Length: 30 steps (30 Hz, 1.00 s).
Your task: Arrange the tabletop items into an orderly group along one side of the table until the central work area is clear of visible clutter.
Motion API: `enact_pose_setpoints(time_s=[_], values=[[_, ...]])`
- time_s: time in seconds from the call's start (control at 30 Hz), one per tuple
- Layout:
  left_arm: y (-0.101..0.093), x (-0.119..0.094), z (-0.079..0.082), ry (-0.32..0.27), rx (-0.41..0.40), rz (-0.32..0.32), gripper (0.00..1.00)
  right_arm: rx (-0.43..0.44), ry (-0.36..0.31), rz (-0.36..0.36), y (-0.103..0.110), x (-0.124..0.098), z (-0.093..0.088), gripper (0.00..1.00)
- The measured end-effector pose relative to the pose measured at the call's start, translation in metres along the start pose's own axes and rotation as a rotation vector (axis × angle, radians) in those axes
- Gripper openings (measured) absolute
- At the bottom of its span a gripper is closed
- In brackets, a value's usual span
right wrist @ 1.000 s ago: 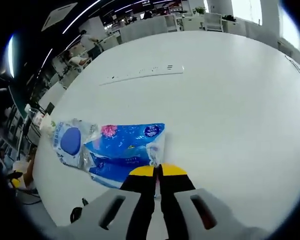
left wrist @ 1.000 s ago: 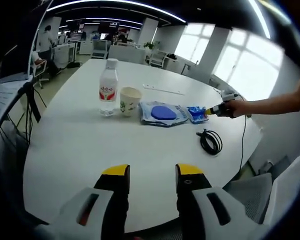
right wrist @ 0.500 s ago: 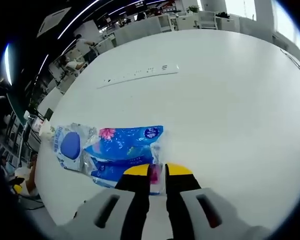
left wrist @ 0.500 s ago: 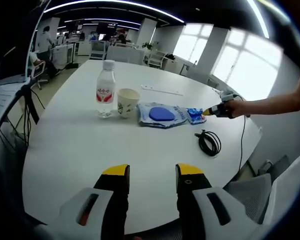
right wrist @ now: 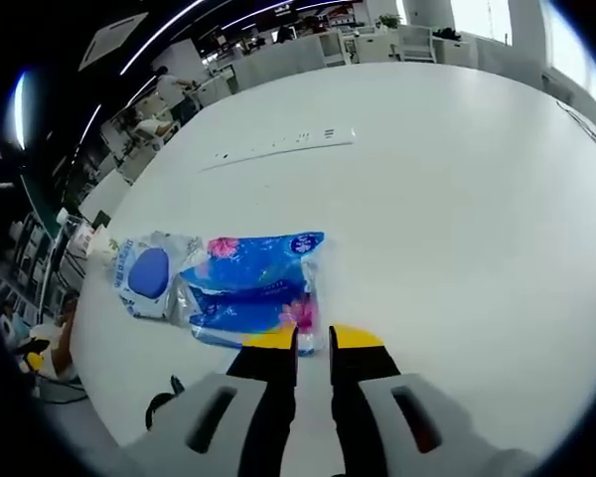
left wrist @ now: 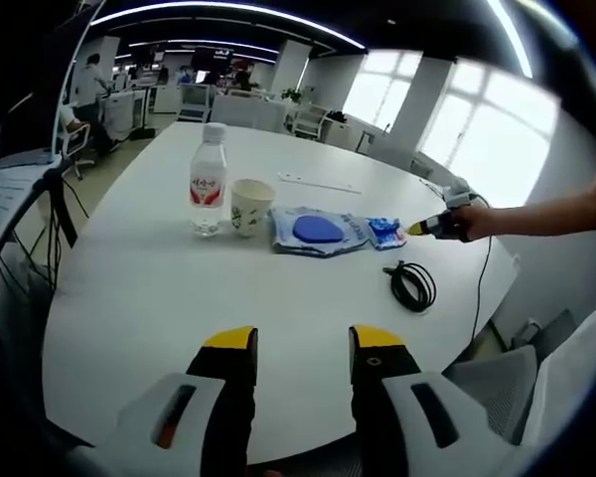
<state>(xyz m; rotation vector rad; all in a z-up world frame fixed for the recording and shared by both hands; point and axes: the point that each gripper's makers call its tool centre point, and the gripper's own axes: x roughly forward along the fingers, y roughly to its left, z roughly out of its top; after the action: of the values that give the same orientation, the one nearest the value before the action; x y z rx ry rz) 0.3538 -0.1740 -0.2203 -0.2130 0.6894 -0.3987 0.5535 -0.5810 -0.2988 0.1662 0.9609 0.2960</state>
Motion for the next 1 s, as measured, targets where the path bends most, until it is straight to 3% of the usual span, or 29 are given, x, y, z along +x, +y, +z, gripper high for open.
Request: enact_pose_setpoints(time_s=[0.4,1.0], values=[[-0.005,-0.001,-0.001,-0.019,0.003,-0.016,0.36,-0.003,0.0,0.045,0.025,-0.016,-0.033,0.12],[-0.012,-0.001,-0.002,-0.03,0.005,-0.039,0.36,-0.062,0.05,0.171,0.087,-0.023,-0.089,0.21]])
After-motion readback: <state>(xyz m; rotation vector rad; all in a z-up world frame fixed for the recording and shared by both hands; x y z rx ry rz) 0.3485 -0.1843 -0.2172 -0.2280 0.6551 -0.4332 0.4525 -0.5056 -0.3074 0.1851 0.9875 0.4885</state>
